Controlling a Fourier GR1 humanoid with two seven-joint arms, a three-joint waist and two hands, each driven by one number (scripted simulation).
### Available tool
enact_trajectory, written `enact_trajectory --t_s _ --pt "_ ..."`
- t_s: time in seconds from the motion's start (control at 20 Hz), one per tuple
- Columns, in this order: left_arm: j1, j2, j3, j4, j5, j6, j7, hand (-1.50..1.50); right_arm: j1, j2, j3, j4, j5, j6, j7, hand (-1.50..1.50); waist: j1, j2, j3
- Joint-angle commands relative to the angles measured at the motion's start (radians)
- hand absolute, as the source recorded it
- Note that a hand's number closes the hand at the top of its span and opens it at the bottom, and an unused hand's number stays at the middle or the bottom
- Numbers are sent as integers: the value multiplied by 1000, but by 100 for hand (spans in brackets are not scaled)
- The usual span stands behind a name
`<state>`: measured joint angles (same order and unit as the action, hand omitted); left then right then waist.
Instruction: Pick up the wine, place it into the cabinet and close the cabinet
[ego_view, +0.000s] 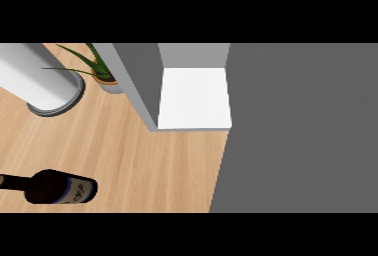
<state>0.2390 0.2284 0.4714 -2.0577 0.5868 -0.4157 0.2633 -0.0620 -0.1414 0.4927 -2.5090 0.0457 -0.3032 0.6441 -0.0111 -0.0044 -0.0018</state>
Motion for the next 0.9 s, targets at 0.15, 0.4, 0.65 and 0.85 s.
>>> enact_trajectory --t_s 0.15,0.4,0.65,0.85 --pt "41 -48 31 148 -110 -98 -168 -150 54 -59 44 -234 121 -40 87 -150 -7 -4 -1" --pt "52 -68 26 263 -206 -159 -276 -150 27 -73 70 -192 136 -54 69 -150 -4 -2 -1" --pt "3 -59 23 389 -307 -176 -376 -150 27 -100 86 -200 142 -63 84 -150 -8 -1 0" --pt "1 -55 25 522 -360 -225 -480 -150 9 -99 35 -160 79 -63 48 -150 0 2 0"
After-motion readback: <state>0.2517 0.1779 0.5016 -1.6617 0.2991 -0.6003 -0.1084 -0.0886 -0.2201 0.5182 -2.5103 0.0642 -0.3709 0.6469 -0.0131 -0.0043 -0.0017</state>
